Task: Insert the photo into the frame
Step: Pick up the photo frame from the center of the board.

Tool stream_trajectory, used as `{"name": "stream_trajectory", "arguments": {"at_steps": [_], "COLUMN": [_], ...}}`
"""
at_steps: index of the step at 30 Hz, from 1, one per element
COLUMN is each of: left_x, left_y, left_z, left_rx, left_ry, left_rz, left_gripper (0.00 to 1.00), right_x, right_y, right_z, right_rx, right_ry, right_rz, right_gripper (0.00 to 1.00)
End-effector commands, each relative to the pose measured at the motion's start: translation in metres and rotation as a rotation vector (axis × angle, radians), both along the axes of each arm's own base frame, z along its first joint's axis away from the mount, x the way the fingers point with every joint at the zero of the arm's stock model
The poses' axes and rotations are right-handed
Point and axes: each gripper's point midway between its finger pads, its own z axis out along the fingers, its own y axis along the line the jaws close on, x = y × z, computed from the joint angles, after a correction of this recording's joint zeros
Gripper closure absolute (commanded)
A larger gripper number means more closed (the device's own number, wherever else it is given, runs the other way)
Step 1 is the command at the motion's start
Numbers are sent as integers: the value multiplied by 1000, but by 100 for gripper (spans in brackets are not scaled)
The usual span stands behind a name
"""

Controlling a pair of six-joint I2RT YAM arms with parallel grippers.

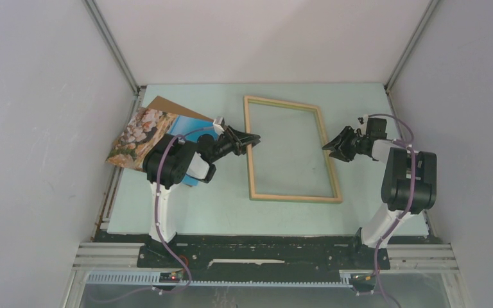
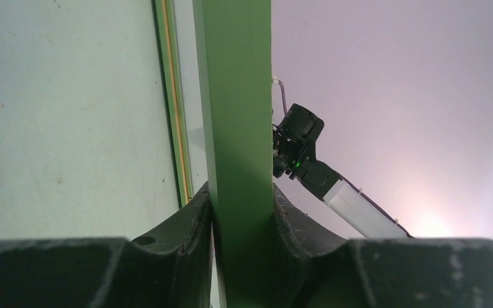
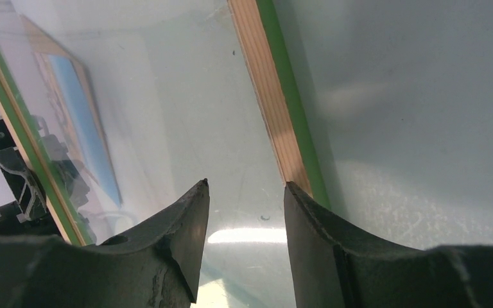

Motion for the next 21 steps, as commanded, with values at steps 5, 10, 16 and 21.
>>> {"name": "stream_trajectory", "arguments": {"at_steps": [5, 10, 16, 21], "left_x": [-6, -8, -6, -4], "left_y": [-8, -10, -8, -2], "left_z": [32, 38, 35, 33], "left_rx": [-54, -47, -50, -47], "left_ry": [-139, -177, -158, -145], "left_rz": [-21, -31, -11, 14], "left_gripper": [80, 100, 70, 47], "right_x": [-25, -25, -21, -20], "right_y": [40, 36, 31, 26], "right_z": [-12, -16, -12, -12], "right_rx": [95, 83, 43, 20], "right_ry": [91, 94, 77, 77], "right_rz": [104, 92, 81, 72], "right_gripper": [46, 46, 46, 46]}}
